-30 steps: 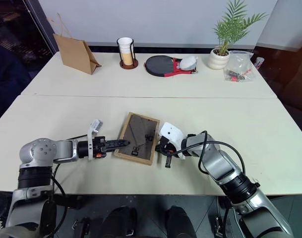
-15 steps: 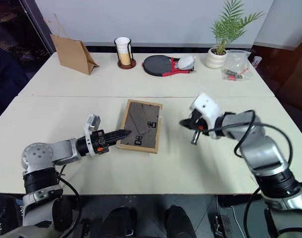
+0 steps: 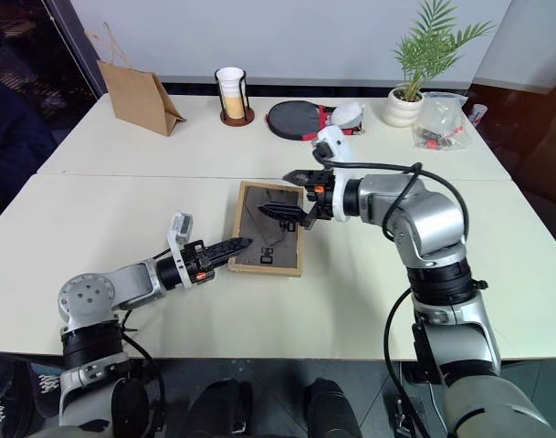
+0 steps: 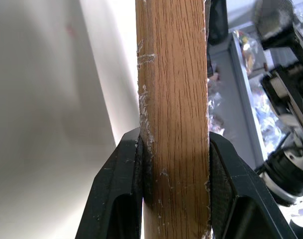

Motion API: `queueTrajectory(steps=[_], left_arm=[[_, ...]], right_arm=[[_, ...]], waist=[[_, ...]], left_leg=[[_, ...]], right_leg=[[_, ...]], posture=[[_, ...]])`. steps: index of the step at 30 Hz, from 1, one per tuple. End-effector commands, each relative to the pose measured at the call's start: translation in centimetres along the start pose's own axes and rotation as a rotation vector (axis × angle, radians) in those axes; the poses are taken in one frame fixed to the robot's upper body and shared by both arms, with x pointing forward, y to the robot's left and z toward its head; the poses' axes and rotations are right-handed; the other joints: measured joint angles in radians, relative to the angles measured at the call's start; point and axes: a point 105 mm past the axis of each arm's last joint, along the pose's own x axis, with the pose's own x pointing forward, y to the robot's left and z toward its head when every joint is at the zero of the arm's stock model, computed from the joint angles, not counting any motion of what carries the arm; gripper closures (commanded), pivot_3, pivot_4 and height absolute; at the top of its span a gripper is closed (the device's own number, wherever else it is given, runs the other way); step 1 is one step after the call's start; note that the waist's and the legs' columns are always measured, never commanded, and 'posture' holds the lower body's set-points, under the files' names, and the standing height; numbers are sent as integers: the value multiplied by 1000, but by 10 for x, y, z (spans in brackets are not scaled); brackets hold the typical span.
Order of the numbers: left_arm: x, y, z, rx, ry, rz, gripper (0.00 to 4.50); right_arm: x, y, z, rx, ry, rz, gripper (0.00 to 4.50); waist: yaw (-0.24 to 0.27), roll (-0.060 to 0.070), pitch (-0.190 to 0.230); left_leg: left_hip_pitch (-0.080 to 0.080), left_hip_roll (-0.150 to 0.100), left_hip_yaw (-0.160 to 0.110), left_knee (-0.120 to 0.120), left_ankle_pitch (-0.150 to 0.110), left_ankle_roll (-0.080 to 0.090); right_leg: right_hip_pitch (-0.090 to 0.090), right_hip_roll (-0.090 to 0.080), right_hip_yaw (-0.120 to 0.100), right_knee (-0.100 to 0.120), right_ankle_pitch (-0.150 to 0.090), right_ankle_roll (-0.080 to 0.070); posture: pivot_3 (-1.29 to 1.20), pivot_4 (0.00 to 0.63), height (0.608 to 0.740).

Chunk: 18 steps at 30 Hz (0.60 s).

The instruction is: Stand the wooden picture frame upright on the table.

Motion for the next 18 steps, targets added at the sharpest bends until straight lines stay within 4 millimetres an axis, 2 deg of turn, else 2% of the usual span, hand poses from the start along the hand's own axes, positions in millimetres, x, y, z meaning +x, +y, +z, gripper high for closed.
queueTrajectory(steps=[1, 10, 15, 18], left_arm=[[0, -16, 0, 46, -11, -60, 3461], [-1, -18, -4, 61, -7, -54, 3461], [0, -17, -3, 48, -24, -51, 3461], [-1, -13, -2, 31, -39, -38, 3461]], right_arm=[[9, 2, 9, 4, -22, 33, 28], [28, 11, -7, 20, 28, 102, 28], [31, 20, -1, 12, 10, 142, 28], [24, 25, 9, -8, -14, 151, 28]], waist=[[-2, 0, 0], [-3, 0, 0], [-3, 0, 0], [-3, 0, 0]], left_leg=[[0, 0, 0, 0, 0, 0], [0, 0, 0, -2, 0, 0], [0, 0, 0, -4, 0, 0], [0, 0, 0, -5, 0, 0]], right_leg=[[0, 0, 0, 0, 0, 0], [-1, 0, 0, -1, 0, 0], [-1, 0, 0, -3, 0, 0], [-1, 0, 0, -4, 0, 0]], posture=[[0, 150, 740], [0, 150, 740], [0, 150, 740], [0, 150, 740]])
